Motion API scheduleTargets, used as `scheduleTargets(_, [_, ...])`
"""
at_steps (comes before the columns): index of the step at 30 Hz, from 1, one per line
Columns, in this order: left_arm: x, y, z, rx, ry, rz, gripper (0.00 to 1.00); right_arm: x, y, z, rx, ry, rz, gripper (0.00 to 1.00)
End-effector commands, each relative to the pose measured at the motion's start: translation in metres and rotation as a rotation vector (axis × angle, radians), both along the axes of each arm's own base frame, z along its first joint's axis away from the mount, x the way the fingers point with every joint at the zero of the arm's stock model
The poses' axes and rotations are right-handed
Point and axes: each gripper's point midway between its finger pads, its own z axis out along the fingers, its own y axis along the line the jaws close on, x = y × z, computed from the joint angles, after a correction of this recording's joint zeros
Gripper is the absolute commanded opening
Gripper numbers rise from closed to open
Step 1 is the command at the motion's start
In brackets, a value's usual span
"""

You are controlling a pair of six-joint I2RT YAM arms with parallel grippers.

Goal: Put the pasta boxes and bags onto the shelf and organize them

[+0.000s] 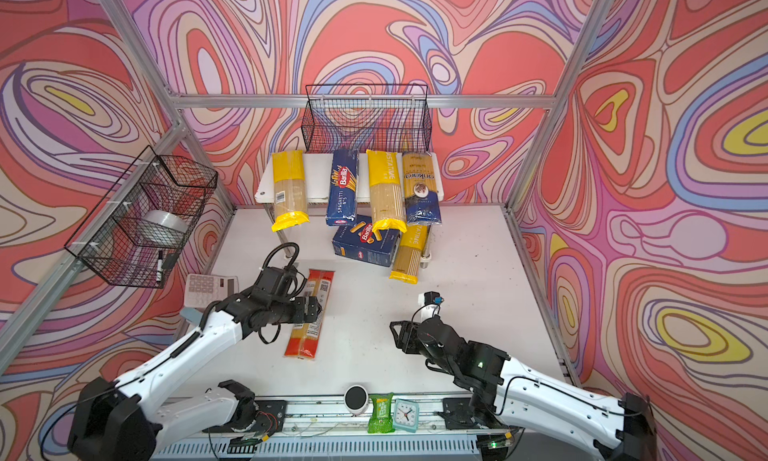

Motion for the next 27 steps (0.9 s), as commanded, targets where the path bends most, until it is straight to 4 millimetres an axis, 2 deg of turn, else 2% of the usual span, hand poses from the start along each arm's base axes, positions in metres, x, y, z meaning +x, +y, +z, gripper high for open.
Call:
scheduleTargets(1, [-0.031, 0.013, -0.013, 0.017, 0.061, 0.091, 1.0, -0.001, 0.006, -0.003, 0.017, 0.007, 0.015, 0.67])
scheduleTargets(4, [-0.043, 0.014, -0.027, 0.036, 0.09, 0.096, 1.0, -0.002, 0.007, -0.005, 0.017, 0.012, 0.023, 0.68])
scheduleTargets(9, [-0.051, 0.021, -0.051, 0.093, 0.152, 0.109, 1.0, -0.003, 0.006, -0.004, 0.02, 0.011, 0.024, 0.68])
scheduleTargets(16, [-0.036, 0.011, -0.069, 0.096, 0.131, 0.087, 1.0, -0.005, -0.001, -0.006, 0.037, 0.01, 0.008, 0.69])
scheduleTargets(20, [-0.035, 0.011, -0.079, 0.116, 0.142, 0.075, 1.0, -0.006, -0.003, -0.005, 0.033, 0.01, 0.003, 0.68])
scheduleTargets(27, [-0.038, 0.017, -0.093, 0.176, 0.185, 0.066, 0.91, -0.006, -0.005, -0.007, 0.029, 0.011, -0.003, 0.69])
